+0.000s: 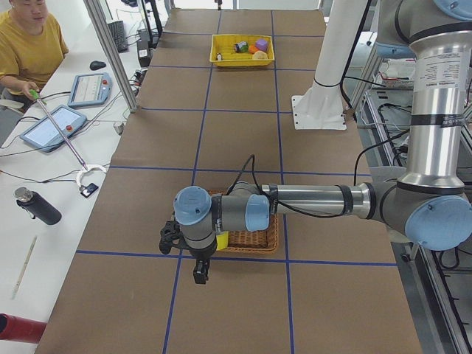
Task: Move tape to another basket
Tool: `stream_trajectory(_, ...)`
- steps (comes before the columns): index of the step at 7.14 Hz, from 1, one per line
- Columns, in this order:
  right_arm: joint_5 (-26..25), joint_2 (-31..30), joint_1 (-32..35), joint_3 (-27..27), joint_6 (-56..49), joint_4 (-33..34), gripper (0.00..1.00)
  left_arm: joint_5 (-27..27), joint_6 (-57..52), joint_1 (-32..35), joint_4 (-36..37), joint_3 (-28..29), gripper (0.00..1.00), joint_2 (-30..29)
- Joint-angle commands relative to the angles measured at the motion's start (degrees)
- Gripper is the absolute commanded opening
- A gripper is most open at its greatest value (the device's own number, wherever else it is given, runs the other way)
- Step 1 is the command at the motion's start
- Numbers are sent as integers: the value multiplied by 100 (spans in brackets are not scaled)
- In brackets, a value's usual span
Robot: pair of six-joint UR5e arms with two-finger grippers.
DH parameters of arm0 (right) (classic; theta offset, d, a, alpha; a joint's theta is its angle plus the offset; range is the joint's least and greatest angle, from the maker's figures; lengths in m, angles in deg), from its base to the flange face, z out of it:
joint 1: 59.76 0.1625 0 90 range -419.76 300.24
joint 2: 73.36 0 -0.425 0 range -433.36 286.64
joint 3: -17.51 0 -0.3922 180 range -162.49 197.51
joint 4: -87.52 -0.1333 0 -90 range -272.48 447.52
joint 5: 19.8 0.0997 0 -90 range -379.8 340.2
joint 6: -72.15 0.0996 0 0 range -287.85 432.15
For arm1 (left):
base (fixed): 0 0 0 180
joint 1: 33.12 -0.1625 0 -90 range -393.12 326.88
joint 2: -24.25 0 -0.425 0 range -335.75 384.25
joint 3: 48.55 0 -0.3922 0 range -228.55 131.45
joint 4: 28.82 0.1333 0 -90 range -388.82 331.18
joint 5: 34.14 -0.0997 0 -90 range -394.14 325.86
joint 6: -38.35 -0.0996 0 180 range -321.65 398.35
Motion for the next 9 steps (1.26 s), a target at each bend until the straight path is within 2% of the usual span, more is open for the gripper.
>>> stream_trajectory(1, 6, -199, 88, 14, -64, -52, 100, 31, 2, 0, 2, -137, 99, 30)
stream_trajectory(3, -98, -393, 141, -12, -29, -61, 100, 363, 2, 0, 19, -418, 99, 48)
stream_trajectory(6, -47, -744, 422, -12, 24, -52, 100, 357, -6, -26, -25, -559, 99, 250)
stream_trajectory(9, -20, -965, 431, 58, 15, -70, 100, 330, -6, -26, -25, -559, 99, 302)
